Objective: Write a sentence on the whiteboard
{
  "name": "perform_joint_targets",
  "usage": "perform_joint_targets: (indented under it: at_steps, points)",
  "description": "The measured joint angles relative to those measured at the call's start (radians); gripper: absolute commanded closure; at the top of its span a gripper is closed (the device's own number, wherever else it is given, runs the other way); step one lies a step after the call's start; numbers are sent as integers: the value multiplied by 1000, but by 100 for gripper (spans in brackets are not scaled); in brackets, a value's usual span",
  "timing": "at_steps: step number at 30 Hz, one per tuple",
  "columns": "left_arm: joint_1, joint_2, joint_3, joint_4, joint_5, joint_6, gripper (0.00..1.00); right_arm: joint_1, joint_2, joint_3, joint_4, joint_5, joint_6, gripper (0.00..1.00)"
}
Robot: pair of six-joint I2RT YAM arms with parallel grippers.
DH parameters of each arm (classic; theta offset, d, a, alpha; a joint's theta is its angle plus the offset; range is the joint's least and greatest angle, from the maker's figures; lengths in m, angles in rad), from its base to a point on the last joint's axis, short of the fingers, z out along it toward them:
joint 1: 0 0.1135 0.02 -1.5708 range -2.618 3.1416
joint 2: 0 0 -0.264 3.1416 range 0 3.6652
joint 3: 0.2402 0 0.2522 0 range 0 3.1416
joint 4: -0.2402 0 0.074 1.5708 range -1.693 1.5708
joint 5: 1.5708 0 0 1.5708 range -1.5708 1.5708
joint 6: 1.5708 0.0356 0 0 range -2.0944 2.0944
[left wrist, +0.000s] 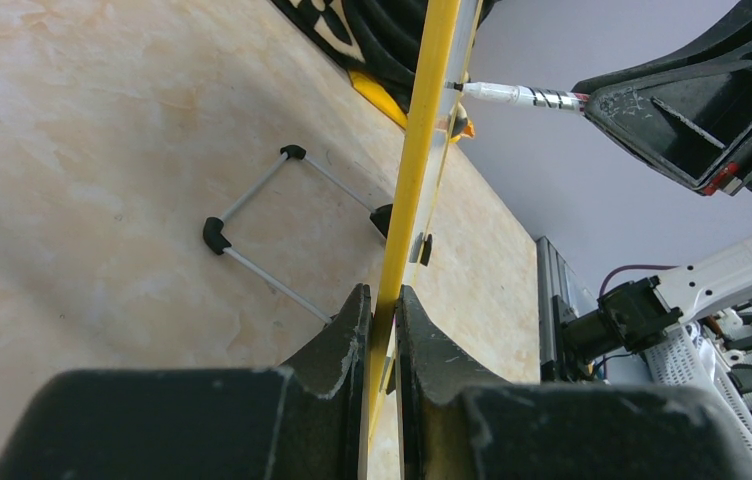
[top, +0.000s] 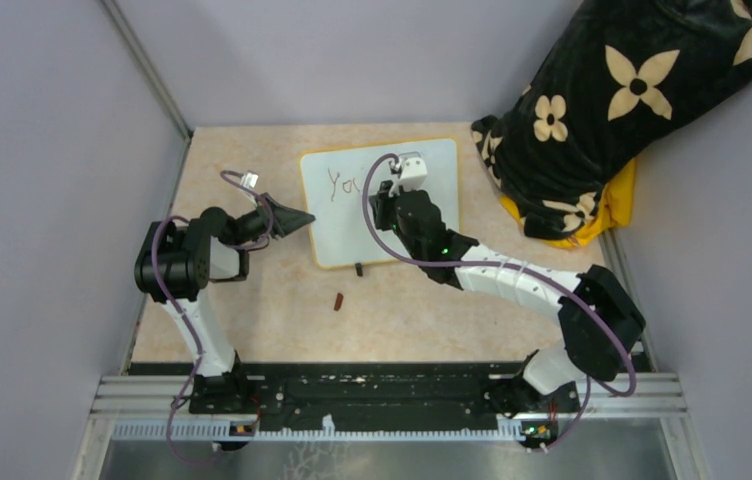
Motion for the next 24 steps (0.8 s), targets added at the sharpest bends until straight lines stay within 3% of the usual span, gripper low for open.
perform_joint_targets:
  at_steps: [24]
  points:
    - [-5, 0, 0, 0, -2, 0, 100, -12, -11, 22, -29, 46, -11, 100]
